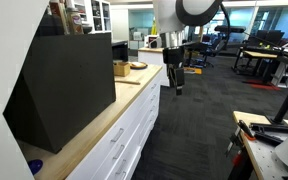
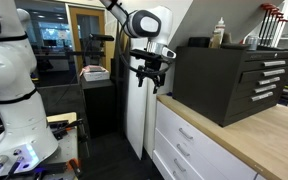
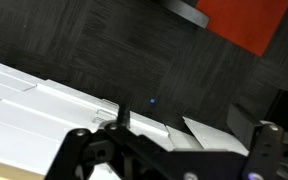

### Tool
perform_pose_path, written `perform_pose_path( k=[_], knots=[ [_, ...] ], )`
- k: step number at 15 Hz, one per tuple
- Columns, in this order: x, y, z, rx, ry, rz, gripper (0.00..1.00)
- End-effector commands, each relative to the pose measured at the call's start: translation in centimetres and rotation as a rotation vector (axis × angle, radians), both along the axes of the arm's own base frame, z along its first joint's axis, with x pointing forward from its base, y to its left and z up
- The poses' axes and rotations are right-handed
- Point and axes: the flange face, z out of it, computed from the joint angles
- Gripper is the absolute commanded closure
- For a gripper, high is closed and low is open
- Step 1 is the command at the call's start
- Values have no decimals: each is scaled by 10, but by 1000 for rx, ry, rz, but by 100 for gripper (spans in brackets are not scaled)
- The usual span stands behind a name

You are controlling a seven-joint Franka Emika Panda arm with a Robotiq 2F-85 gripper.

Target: Open the topmost drawer of the file cabinet to the left

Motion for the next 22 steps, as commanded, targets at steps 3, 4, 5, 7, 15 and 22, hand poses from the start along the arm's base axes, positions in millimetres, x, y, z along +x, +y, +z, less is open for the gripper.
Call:
perform_pose_path(
  k=[3,4,5,7,15,22],
  knots=[
    [14,10,-59,-10,-38,121,0],
    [16,13,-67,-15,-45,139,0],
    [18,17,-75,-19,-61,178,0],
    [21,27,-88,-42,-106,266,0],
    [25,43,-106,-81,-208,556,0],
    [29,46,-108,-78,-182,532,0]
  ],
)
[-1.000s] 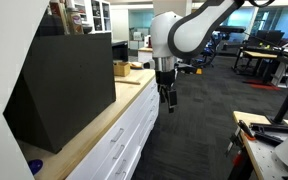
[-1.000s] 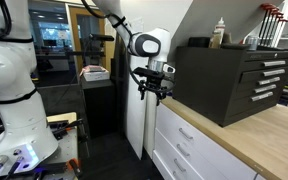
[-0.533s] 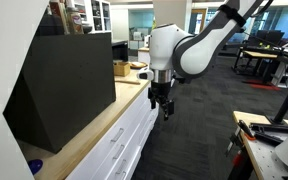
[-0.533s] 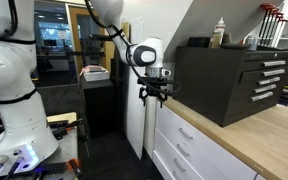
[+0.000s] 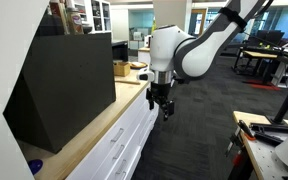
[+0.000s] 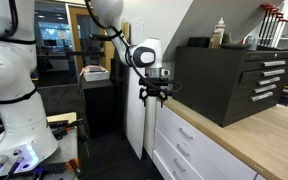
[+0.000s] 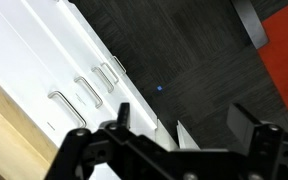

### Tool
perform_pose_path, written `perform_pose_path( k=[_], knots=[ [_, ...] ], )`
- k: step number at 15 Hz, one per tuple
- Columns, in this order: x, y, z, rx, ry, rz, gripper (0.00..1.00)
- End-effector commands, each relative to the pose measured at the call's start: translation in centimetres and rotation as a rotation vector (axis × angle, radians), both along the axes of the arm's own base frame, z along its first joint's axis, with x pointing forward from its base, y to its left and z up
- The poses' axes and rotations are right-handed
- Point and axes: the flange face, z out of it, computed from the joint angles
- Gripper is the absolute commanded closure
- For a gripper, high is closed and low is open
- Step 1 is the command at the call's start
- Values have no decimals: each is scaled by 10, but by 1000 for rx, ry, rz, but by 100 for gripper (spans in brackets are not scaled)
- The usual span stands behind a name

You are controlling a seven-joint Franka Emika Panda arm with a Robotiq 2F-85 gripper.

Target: Open the topmost drawer of the file cabinet to the left

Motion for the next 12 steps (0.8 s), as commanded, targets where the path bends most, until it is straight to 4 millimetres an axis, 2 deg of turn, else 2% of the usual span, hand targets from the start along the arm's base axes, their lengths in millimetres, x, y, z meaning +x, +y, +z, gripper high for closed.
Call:
perform_pose_path(
  k=[1,7,12],
  knots=[
    [0,0,0,0,1,0,0],
    [6,-2,-32,-170,-104,109,0],
    [8,-10,-66,-198,-130,125,0]
  ],
)
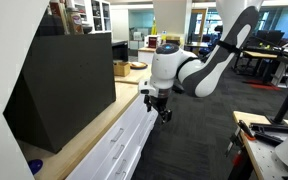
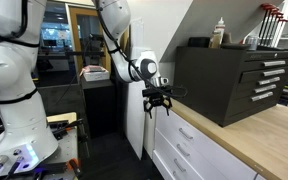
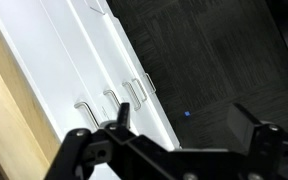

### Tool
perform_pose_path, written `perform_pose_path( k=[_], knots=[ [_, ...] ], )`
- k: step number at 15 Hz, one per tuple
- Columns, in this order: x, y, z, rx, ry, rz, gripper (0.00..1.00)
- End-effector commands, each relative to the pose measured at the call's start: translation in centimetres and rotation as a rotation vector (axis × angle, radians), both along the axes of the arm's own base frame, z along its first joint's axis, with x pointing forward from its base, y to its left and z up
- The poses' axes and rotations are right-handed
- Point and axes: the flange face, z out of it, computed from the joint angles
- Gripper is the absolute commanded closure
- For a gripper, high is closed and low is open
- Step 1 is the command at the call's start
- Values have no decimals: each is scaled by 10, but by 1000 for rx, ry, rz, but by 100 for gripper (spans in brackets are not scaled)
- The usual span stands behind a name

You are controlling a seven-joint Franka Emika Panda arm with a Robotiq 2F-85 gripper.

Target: Open the topmost drawer of the file cabinet to the left

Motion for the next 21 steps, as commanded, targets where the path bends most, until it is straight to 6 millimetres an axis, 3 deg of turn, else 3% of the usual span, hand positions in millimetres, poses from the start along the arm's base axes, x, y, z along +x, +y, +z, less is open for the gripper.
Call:
perform_pose_path(
  k=[1,11,21],
  knots=[
    [7,-1,-19,-4,-45,14,0],
    [30,17,-46,121,-224,271,0],
    [34,15,-51,100,-213,265,0]
  ],
)
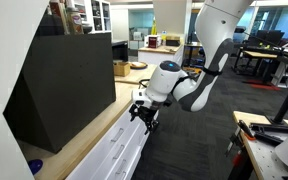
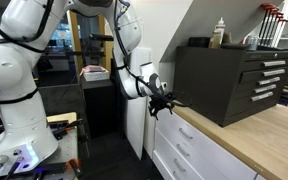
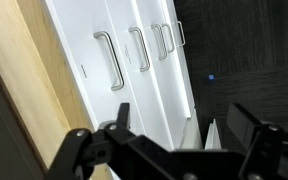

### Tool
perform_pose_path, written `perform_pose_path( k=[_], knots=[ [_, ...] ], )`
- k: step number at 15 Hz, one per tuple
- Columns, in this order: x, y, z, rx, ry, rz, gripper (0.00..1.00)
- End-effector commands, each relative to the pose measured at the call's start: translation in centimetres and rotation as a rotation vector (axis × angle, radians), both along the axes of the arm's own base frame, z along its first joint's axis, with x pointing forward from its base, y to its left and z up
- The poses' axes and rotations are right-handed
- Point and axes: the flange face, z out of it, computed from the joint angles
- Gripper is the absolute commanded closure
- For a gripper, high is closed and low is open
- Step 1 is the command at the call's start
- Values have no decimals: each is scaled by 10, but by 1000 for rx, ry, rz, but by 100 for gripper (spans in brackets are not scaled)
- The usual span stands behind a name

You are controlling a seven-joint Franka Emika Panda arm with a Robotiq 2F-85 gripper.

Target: Open the topmost drawer of the file cabinet to the left

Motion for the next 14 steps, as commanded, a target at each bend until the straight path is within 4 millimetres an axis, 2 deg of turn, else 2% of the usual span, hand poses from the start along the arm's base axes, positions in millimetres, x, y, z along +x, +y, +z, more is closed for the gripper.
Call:
perform_pose_path(
  k=[1,7,10,14],
  knots=[
    [7,-7,-2,-24,-22,24,0],
    [19,-36,0,-61,-68,22,0],
    [15,-45,-9,-53,-73,47,0],
    [7,-43,-27,-35,-65,122,0]
  ],
)
